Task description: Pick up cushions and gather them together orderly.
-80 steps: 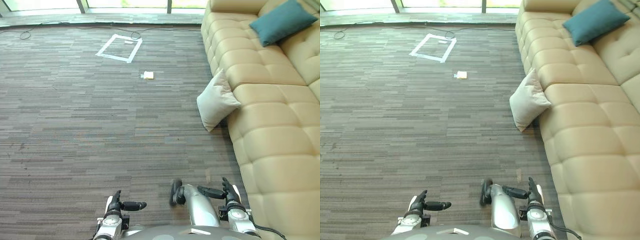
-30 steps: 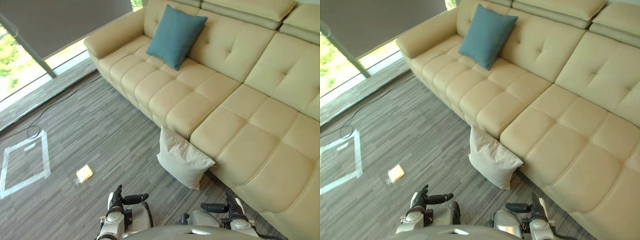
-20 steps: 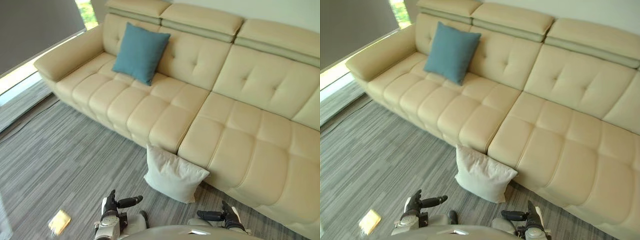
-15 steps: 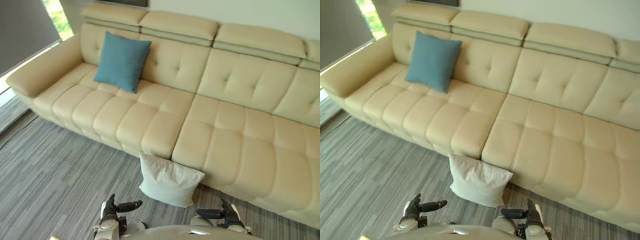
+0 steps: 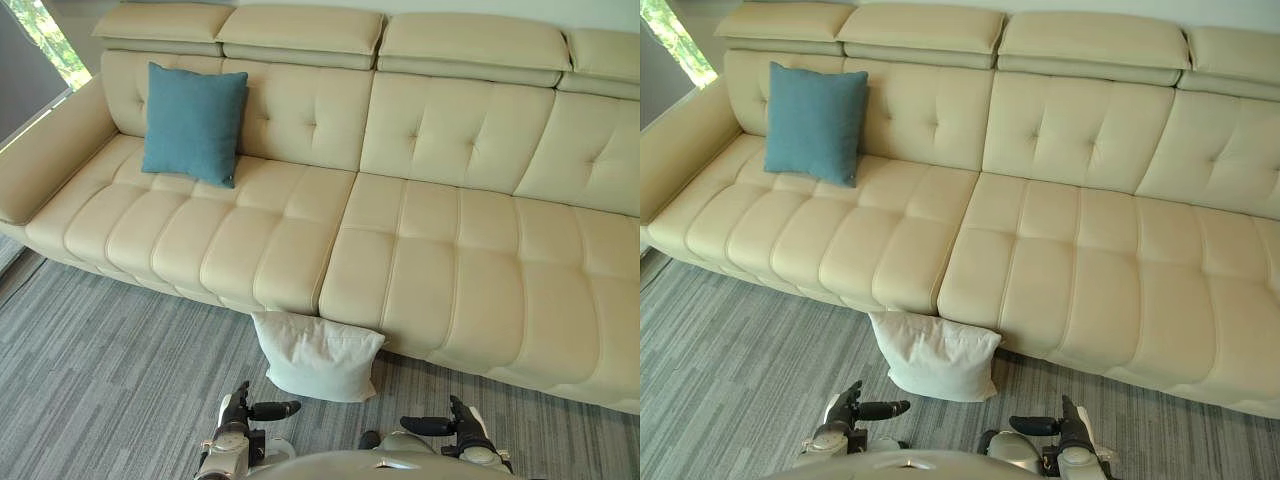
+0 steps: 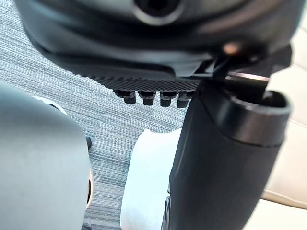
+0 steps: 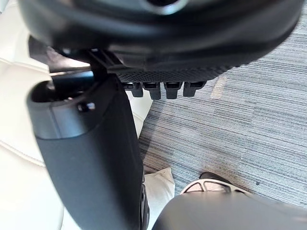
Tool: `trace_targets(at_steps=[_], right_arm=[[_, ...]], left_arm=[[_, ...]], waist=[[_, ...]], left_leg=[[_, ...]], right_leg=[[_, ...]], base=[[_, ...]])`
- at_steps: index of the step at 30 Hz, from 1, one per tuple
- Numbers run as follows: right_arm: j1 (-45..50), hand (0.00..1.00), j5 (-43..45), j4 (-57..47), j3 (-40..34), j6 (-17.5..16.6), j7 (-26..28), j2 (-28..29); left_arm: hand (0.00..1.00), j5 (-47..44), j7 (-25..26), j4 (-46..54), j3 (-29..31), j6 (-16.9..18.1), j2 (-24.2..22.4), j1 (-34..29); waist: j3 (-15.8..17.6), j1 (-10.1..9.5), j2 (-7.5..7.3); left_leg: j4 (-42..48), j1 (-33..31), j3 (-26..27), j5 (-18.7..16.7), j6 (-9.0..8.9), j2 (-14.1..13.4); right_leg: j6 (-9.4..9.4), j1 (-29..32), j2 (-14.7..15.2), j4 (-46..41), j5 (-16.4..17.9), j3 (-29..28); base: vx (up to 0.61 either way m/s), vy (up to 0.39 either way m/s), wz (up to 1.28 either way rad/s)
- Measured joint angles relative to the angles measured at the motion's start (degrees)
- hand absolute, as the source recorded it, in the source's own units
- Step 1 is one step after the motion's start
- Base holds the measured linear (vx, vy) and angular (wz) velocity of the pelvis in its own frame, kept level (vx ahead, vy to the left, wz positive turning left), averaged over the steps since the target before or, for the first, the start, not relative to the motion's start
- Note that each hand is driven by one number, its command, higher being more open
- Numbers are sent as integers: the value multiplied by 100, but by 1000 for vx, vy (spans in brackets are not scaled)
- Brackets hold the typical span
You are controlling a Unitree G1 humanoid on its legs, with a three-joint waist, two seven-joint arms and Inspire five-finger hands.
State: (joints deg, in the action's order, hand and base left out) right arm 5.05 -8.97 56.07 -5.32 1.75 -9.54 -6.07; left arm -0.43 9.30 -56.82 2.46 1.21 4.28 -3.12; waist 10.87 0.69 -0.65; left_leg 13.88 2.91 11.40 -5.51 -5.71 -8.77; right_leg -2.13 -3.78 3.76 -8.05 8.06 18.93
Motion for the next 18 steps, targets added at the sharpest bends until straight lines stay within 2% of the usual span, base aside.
trace_targets(at_steps=[1, 2, 3, 4, 5, 7, 9, 12, 14, 16, 17, 18], right_arm=[[-6, 100, 1, 5, -1, 1, 0, -3], [-7, 100, 3, 2, -17, -8, -22, -3], [4, 100, 3, -15, -19, -14, -38, -37], [6, 100, 2, -18, -21, -28, -46, -70], [11, 100, 3, -27, -24, -37, -67, -103], [12, 100, 5, -13, -48, -26, -71, -76], [-29, 100, 21, -41, -143, -41, -111, 16], [-120, 100, 13, -92, -125, -52, -141, -5], [-240, 100, 9, -140, -112, -48, -143, -46], [-632, 100, 46, -236, -68, -40, -196, -122], [-677, 100, 68, -256, -68, -38, -208, -122], [-920, 100, 259, -381, -14, -24, -258, -90]], left_arm=[[100, -1, 3, 28, -1, 0, -10, -4], [100, 4, 7, 41, -40, 1, -11, -11], [100, 6, 11, 42, -169, 3, -12, -5], [100, 8, 3, 41, -227, 12, -25, -2], [100, 42, -11, 37, -356, 13, -22, 29], [100, 106, -57, 44, -406, 21, -2, 87], [100, 110, -69, 28, -411, -4, 111, 102], [100, 107, -49, 42, -436, 4, 154, 98], [100, 109, -47, 135, -445, 5, 152, 178], [100, 84, 37, 513, -409, 7, 195, 400], [100, 80, 51, 566, -398, 8, 210, 428], [100, -45, 183, 779, -364, 11, 316, 580]], waist=[[7, -31, 11], [7, -24, 30], [12, -20, 107], [7, -18, 189], [-6, 30, 228], [21, 45, 179], [95, 43, 42], [143, 45, 28], [234, 44, 61], [654, 9, 102], [716, 2, 98], [958, -28, 40]], left_leg=[[-11, 14, -172, -169, -30, 41], [-141, 25, -428, -251, -142, 103], [-289, -1, -450, 91, -121, 99], [-273, -43, -434, 141, -119, 58], [-413, 33, -436, -12, -95, 64], [-539, 23, -418, -114, -20, 98], [-490, 13, -270, -119, 29, 260], [-251, -87, -195, -247, 135, 453], [139, -416, -215, -383, 162, 470], [1075, -1244, -298, -672, 178, 362], [1178, -1346, -310, -698, 185, 344], [1618, -1830, -374, -804, 176, 263]], right_leg=[[2, 0, 1, -37, -5, -98], [5, 0, 5, -152, -3, -260], [56, 31, -50, -247, 23, -377], [109, 62, -87, -307, 60, -429], [191, 211, -66, -518, 131, -505], [248, 490, 32, -859, 239, -550], [323, 740, 237, -1297, 379, -709], [414, 983, 496, -1789, 594, -859], [434, 1239, 578, -2043, 659, -867], [389, 1848, 603, -2523, 737, -841], [383, 1922, 601, -2590, 750, -840], [358, 2314, 592, -2878, 798, -818]], base=[[-57, 56, -85], [-46, 78, -79], [-53, 114, -70], [-51, 145, -43], [-51, 140, -20], [-60, 109, -9], [-100, 105, -26], [-110, 51, -12], [-112, 13, 7], [-147, -23, 13], [-208, -59, 11], [-216, -87, 13]])
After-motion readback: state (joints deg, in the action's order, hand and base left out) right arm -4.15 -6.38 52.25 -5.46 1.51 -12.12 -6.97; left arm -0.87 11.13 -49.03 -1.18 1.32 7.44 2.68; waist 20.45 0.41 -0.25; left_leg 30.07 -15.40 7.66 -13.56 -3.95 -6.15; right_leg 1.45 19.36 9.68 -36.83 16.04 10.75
